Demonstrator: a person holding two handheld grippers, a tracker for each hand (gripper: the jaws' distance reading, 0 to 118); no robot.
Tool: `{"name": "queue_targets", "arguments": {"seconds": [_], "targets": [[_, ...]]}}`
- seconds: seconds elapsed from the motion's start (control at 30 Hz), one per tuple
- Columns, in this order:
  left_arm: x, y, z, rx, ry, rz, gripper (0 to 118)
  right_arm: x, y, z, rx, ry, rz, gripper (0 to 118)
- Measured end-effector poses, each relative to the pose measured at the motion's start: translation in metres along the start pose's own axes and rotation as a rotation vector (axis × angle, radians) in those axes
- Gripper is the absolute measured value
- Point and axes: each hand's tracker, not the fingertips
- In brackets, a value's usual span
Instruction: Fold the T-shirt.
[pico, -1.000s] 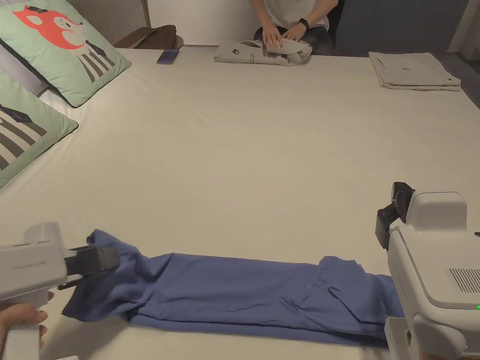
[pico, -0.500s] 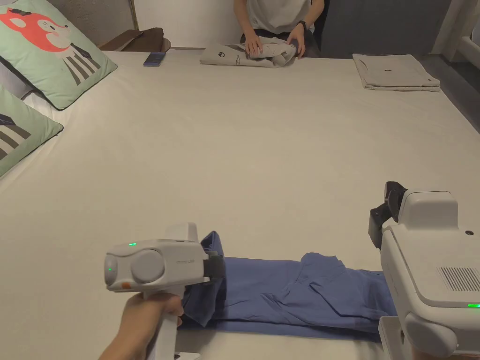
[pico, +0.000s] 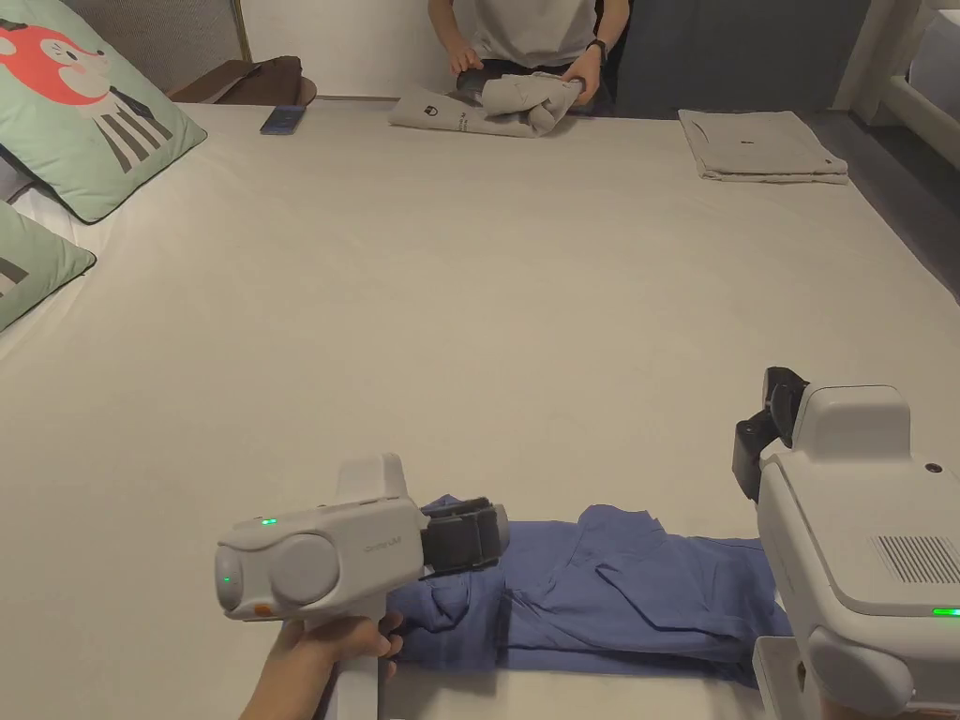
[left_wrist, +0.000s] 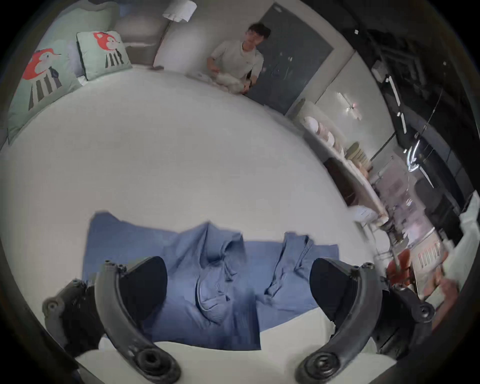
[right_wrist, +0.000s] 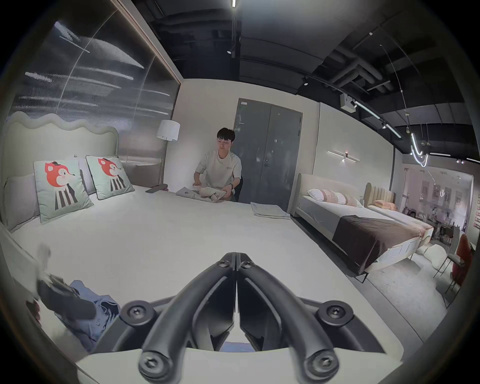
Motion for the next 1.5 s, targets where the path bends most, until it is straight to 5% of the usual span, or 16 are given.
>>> {"name": "queue_targets", "arguments": {"seconds": [0.17,0.23,0.27,0.33,0.37,0.93,1.37,1.5], "targets": [[-0.004,0.007,0.043,0.236,0.131,-0.109,109,-0.003,0.001,0.000,0.001,0.009,-0.001,0],[-0.007,0.004,0.050,0.298,0.201,-0.170,99,-0.004,0.001,0.000,0.002,0.013,0.000,0],[-0.010,0.001,0.053,0.325,0.216,-0.205,77,-0.004,0.001,0.000,0.002,0.015,-0.001,0],[-0.012,-0.005,0.049,0.307,0.296,-0.281,4,-0.005,0.001,-0.001,0.001,0.018,-0.005,0],[-0.014,-0.008,0.044,0.282,0.340,-0.296,0,-0.006,0.001,-0.001,0.001,0.019,-0.005,0],[0.008,-0.064,-0.062,-0.051,0.286,-0.351,0,0.017,-0.010,-0.003,-0.035,-0.016,-0.016,0],[0.052,-0.073,-0.070,-0.057,0.169,-0.352,0,0.029,-0.011,0.001,-0.042,-0.047,-0.020,0],[0.038,-0.050,-0.033,-0.004,0.062,-0.251,0,0.028,-0.009,0.001,-0.036,-0.043,-0.016,0]]}}
